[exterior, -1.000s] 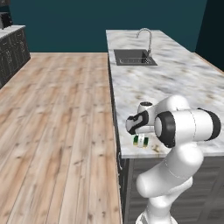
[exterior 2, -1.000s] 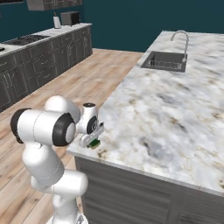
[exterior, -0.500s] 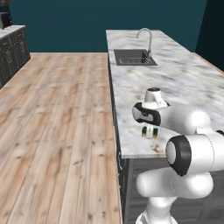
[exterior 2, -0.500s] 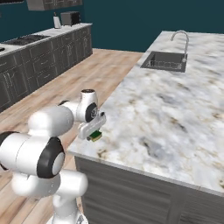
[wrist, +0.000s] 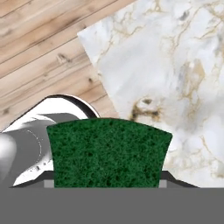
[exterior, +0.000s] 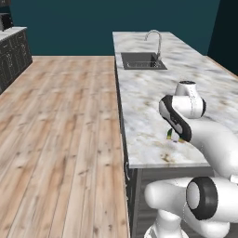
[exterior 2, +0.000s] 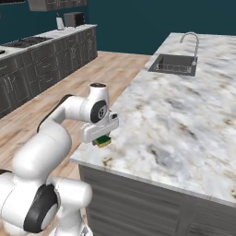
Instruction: Place the sponge inside the microwave to prepare for sanitizing.
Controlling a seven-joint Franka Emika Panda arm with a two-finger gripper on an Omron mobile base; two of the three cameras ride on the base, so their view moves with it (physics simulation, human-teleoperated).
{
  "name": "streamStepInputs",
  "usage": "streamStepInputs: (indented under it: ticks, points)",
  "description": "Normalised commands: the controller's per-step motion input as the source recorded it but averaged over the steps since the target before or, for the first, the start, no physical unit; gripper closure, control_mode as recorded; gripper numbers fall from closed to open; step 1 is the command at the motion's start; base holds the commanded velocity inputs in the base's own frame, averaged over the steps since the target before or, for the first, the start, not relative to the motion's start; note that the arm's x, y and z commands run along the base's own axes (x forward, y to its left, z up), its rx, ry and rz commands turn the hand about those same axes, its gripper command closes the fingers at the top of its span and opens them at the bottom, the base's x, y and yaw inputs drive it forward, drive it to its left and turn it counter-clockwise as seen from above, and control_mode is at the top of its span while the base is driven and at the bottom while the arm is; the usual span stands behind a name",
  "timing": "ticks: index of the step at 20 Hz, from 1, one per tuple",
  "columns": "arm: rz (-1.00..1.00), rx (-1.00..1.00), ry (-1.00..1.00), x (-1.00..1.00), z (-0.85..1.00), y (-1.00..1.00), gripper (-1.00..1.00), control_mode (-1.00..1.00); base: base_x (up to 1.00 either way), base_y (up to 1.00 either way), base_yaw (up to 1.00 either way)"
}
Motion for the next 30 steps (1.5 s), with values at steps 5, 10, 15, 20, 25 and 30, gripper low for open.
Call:
streamStepInputs:
  ticks: [5,10,15,20,25,30]
  points:
    - [-0.01,-0.02,0.00,-0.43,0.42,0.00,1.00,-1.00,0.00,0.00,0.00]
    - [0.00,-0.04,-0.02,-0.54,0.30,0.02,1.00,-1.00,0.00,0.00,0.00]
    - [0.01,-0.01,-0.03,-0.08,0.13,0.00,1.00,-1.00,0.00,0.00,0.00]
    - [0.00,0.00,0.00,0.00,0.00,0.00,1.00,1.00,0.00,0.00,0.00]
    - [0.00,0.00,0.00,0.00,0.00,0.00,1.00,1.00,0.00,-0.34,-0.40]
    - [0.00,0.00,0.00,0.00,0.00,0.00,1.00,1.00,0.00,-0.16,-0.80]
